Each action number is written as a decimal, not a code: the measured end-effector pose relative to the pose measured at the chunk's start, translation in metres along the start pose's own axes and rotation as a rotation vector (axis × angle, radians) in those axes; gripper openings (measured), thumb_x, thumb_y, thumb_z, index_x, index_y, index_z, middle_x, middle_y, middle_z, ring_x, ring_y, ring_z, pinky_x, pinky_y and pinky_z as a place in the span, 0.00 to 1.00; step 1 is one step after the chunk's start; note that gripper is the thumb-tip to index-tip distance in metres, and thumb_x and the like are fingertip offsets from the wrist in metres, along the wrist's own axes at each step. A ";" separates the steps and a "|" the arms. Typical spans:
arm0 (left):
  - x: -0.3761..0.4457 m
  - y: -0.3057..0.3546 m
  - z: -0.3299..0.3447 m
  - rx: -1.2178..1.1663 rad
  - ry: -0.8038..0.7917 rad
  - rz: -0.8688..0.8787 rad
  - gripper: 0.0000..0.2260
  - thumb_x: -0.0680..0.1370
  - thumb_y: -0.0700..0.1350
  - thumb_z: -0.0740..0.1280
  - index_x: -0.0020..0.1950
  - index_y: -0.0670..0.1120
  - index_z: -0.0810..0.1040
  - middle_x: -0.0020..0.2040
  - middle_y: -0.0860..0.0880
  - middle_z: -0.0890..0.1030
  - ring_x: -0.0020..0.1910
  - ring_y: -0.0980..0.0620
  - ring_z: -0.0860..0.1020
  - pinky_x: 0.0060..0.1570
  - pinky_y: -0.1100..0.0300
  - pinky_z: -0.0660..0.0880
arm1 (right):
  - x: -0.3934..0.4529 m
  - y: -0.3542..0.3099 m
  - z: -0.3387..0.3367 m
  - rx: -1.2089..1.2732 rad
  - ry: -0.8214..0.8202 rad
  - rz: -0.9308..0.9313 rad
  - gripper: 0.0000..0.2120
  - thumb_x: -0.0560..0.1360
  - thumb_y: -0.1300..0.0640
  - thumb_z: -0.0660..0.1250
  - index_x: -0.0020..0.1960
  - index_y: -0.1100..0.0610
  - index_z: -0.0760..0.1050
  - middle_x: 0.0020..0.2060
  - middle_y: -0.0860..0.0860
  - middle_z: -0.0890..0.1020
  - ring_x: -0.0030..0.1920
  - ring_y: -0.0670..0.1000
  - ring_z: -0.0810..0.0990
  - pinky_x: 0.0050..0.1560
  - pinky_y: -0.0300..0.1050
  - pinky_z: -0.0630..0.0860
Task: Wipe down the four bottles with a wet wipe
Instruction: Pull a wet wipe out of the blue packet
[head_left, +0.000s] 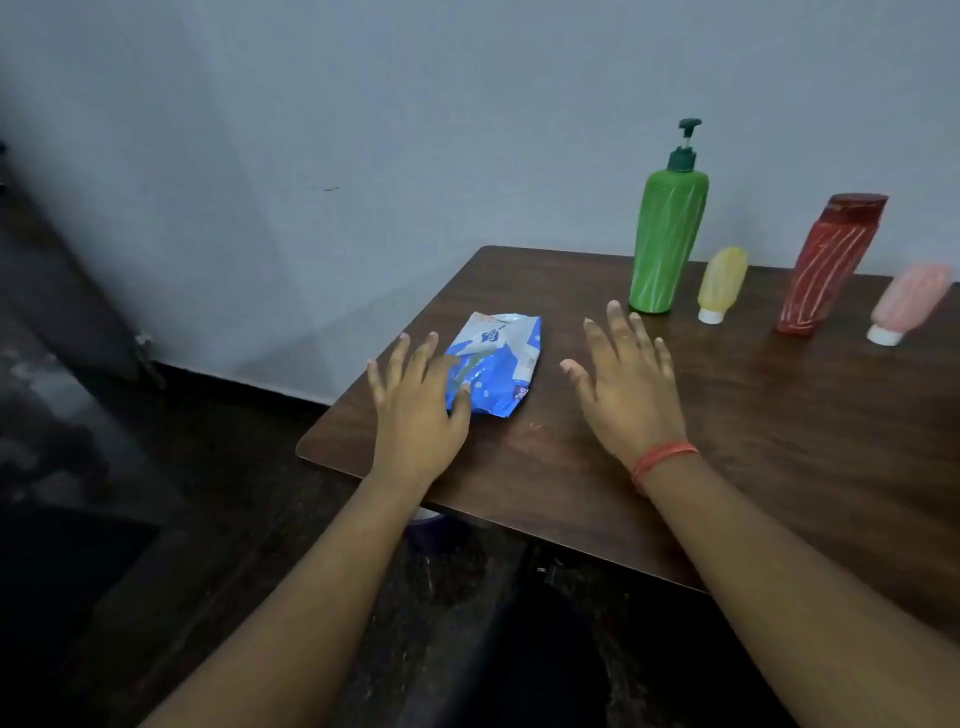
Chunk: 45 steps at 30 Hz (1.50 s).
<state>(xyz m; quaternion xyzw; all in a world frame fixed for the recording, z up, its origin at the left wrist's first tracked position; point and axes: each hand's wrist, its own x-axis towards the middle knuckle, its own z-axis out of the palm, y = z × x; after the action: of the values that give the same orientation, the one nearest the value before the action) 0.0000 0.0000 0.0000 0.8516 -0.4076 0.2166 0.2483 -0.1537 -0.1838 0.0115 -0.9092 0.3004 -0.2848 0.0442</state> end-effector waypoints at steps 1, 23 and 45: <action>0.000 0.000 -0.002 -0.040 0.016 -0.018 0.15 0.78 0.51 0.62 0.62 0.48 0.79 0.74 0.47 0.72 0.77 0.42 0.63 0.75 0.33 0.53 | 0.001 0.001 -0.001 0.033 0.014 0.001 0.28 0.82 0.39 0.51 0.77 0.53 0.65 0.80 0.54 0.58 0.79 0.57 0.57 0.76 0.62 0.58; 0.054 0.000 0.005 -0.021 -0.258 0.069 0.20 0.77 0.38 0.66 0.69 0.48 0.77 0.60 0.47 0.77 0.56 0.45 0.76 0.50 0.50 0.77 | 0.021 -0.033 0.017 0.090 -0.237 -0.362 0.24 0.79 0.59 0.59 0.74 0.49 0.70 0.77 0.57 0.65 0.77 0.62 0.60 0.75 0.62 0.61; 0.062 -0.002 -0.001 0.071 -0.465 0.035 0.20 0.80 0.53 0.69 0.71 0.56 0.75 0.75 0.48 0.65 0.73 0.47 0.63 0.68 0.49 0.71 | 0.023 -0.036 0.026 -0.032 -0.315 -0.313 0.22 0.81 0.57 0.59 0.73 0.43 0.71 0.77 0.53 0.62 0.77 0.57 0.56 0.78 0.59 0.53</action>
<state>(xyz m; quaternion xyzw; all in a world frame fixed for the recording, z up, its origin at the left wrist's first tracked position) 0.0364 -0.0345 0.0360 0.8796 -0.4608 0.0330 0.1136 -0.1051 -0.1698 0.0104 -0.9786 0.1494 -0.1379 0.0311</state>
